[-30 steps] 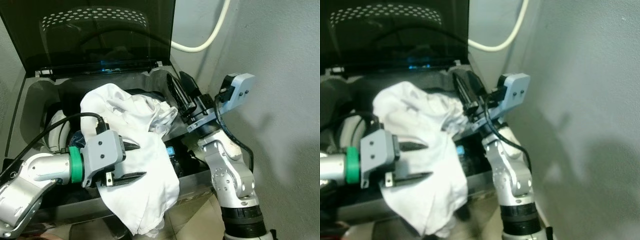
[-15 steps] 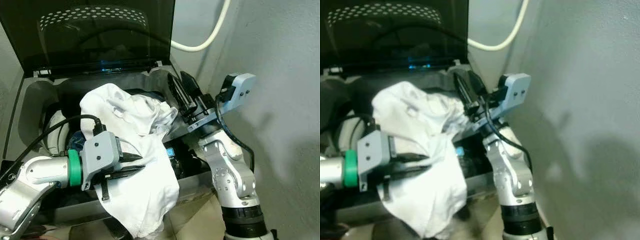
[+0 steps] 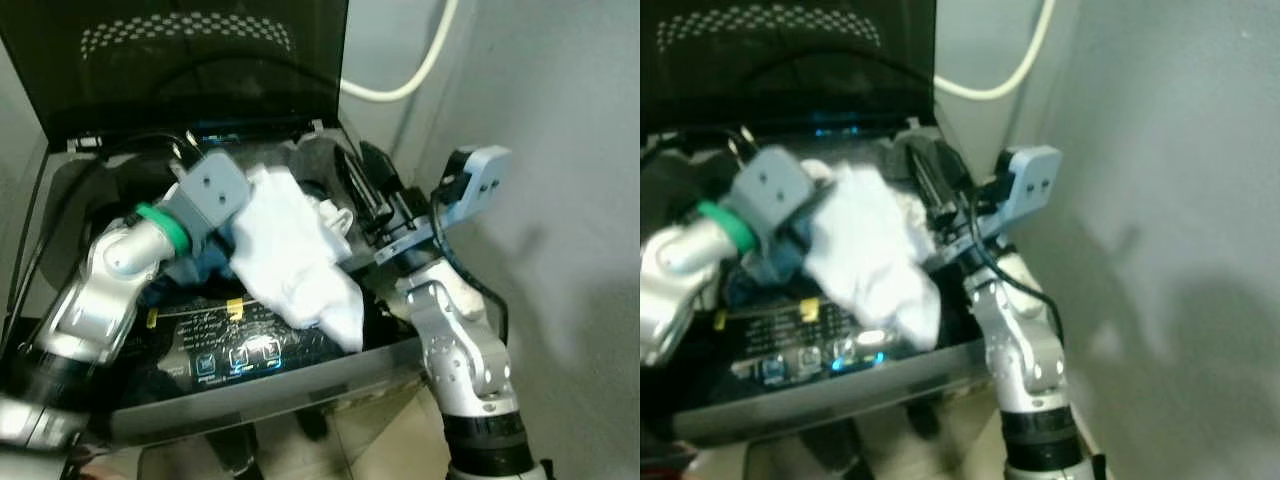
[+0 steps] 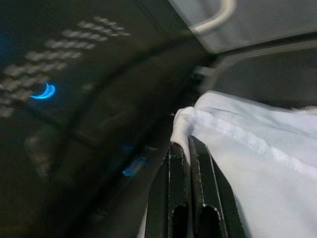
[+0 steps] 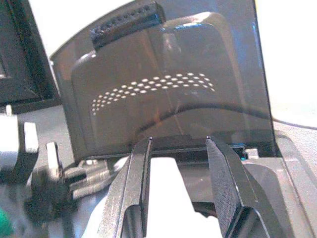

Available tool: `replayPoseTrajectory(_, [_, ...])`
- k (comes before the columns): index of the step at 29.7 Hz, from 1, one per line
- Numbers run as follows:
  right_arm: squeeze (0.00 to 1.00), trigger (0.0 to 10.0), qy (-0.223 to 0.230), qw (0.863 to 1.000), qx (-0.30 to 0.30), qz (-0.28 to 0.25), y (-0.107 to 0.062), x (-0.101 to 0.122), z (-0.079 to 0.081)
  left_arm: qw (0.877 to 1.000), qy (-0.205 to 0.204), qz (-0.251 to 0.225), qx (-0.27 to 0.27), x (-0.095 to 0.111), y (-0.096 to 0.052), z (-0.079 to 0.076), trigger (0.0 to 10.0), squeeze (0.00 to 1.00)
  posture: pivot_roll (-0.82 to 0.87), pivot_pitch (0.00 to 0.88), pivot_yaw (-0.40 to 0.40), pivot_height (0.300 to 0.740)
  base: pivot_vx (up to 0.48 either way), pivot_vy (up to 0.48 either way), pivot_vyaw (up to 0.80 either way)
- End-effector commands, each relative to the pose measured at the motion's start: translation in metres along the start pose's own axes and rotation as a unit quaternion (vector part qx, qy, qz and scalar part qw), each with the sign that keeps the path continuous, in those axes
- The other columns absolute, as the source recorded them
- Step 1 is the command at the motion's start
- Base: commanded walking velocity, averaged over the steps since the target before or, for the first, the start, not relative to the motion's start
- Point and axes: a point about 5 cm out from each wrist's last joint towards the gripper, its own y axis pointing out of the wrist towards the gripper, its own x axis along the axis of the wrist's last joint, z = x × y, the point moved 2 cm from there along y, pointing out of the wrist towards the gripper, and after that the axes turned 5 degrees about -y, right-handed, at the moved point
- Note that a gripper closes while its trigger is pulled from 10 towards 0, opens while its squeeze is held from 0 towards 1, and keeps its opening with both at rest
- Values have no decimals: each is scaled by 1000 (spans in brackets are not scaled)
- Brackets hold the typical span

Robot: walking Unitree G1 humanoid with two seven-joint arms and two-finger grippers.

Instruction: Clothes washing

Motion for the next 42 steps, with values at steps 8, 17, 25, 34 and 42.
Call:
replayPoseTrajectory(8, [0, 10000, -8, 1000, -7, 0, -6, 3, 2, 952, 179, -48, 243, 47, 16, 107, 10000, 0, 57, 141, 65, 740, 0, 0, 0])
replayPoseTrajectory(17, [0, 10000, -12, 1000, -15, 1, -10, 4, 0, 998, -51, 43, 9, -10, 23, 43, 10000, 0, 60, 145, 68, 740, 0, 0, 0])
replayPoseTrajectory(25, [0, 10000, -4, 1000, -8, 5, -7, 1, 2, 984, -151, -11, -97, 2, -11, -3, 10000, 1000, 98, 149, 51, 740, 0, 0, 0])
replayPoseTrajectory(34, [0, 10000, 0, 1000, -3, 11, -6, -5, 4, 973, -144, -83, -161, 43, -38, -32, 10000, 1000, 120, 142, 45, 740, 0, 0, 0])
replayPoseTrajectory(42, [0, 10000, -8, 999, -19, 25, -9, -17, 0, 975, -124, -156, -98, 87, -47, -48, 10000, 0, 152, 121, 38, 740, 0, 0, 0])
